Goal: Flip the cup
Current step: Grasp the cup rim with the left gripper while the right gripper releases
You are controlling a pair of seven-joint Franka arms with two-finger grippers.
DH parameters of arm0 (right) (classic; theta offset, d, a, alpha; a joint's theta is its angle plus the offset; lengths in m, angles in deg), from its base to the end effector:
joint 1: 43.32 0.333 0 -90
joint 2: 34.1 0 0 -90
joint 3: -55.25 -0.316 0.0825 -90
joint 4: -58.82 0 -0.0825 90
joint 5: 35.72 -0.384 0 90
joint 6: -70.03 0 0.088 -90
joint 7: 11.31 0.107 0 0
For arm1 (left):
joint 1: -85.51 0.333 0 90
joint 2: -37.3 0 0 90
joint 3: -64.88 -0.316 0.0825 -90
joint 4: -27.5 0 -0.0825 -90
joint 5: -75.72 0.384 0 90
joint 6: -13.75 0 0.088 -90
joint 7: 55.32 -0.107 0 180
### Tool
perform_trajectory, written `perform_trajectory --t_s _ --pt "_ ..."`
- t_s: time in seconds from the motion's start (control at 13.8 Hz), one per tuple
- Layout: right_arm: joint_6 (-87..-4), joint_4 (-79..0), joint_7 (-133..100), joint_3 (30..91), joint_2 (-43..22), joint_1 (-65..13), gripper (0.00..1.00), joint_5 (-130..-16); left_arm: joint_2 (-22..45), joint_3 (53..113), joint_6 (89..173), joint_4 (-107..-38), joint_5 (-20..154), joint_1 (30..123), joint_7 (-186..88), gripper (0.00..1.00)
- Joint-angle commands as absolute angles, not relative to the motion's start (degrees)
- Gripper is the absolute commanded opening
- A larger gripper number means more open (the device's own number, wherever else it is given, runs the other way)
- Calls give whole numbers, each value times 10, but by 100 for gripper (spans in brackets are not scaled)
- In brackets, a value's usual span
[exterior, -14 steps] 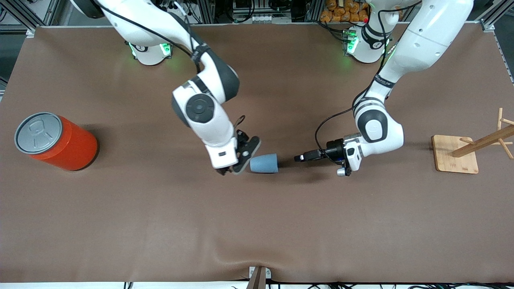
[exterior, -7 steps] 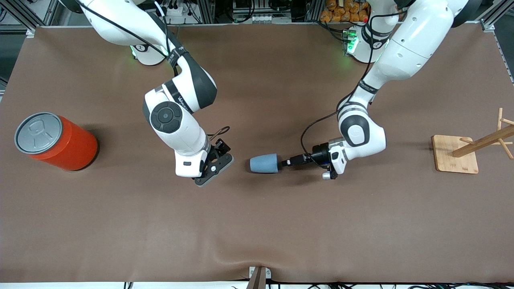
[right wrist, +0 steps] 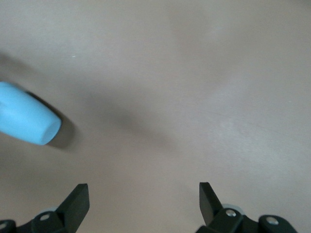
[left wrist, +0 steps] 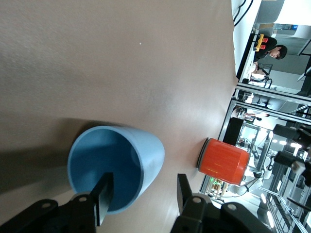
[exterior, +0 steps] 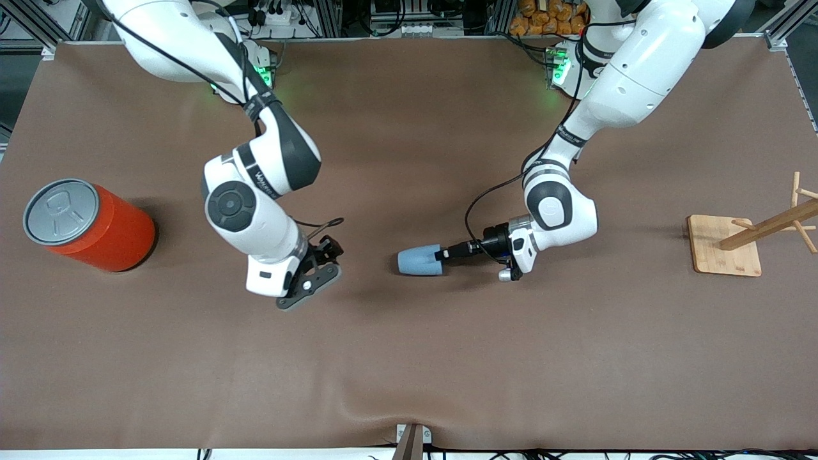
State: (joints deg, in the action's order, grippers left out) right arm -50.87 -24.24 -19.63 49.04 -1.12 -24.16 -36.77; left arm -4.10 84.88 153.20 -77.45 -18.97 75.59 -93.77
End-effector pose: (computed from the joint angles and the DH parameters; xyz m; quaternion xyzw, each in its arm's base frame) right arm 0.6554 0.2960 0.3615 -0.9596 -0.2756 -0.0379 0.0432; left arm 0.5557 -0.3111 0.1512 0.8295 0.1590 -0.0347 0.5343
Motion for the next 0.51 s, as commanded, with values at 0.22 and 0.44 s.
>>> perform_trajectory --t_s 0.22,0.44 --pt "-513 -309 -190 480 -97 -341 100 -375 -76 845 1543 -738 -239 736 -986 35" --pt "-417 -309 -197 480 -159 -393 100 -376 -73 845 1543 -737 -253 741 -986 0"
